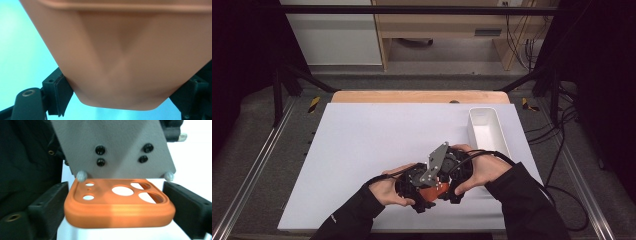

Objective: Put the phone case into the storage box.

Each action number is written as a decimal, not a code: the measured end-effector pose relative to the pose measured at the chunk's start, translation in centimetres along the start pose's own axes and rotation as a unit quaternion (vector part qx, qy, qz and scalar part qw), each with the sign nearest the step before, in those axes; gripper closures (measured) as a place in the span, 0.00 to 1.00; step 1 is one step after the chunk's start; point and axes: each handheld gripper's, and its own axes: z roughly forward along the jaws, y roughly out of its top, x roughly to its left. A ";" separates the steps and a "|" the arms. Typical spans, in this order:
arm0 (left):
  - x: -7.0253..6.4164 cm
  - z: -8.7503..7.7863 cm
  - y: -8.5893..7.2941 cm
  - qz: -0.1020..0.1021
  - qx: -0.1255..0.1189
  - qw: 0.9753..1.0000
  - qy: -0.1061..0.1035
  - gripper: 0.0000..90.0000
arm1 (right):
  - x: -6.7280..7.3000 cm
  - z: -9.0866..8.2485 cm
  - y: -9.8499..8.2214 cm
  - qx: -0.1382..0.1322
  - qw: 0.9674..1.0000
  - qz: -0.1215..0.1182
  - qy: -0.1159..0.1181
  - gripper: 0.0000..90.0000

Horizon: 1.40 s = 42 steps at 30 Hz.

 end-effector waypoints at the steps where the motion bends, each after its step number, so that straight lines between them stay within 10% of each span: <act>1: 0.0 0.0 -0.1 0.001 -0.003 1.000 0.003 0.17 | 0.0 -0.2 0.0 -0.001 1.000 0.002 -0.003 0.09; 16: 0.9 -1.4 -2.2 -0.034 -0.058 0.998 0.006 0.17 | -0.2 -2.3 -3.5 -0.097 0.993 0.051 -0.045 0.04; 33: 1.6 -1.8 -3.7 -0.078 -0.146 0.986 -0.006 0.17 | -0.1 -1.3 -6.0 -0.162 0.981 0.091 -0.048 0.04; 42: 1.5 -1.8 -3.6 -0.070 -0.171 0.983 -0.011 0.17 | -0.1 -1.2 -5.7 -0.194 0.975 0.096 -0.046 0.04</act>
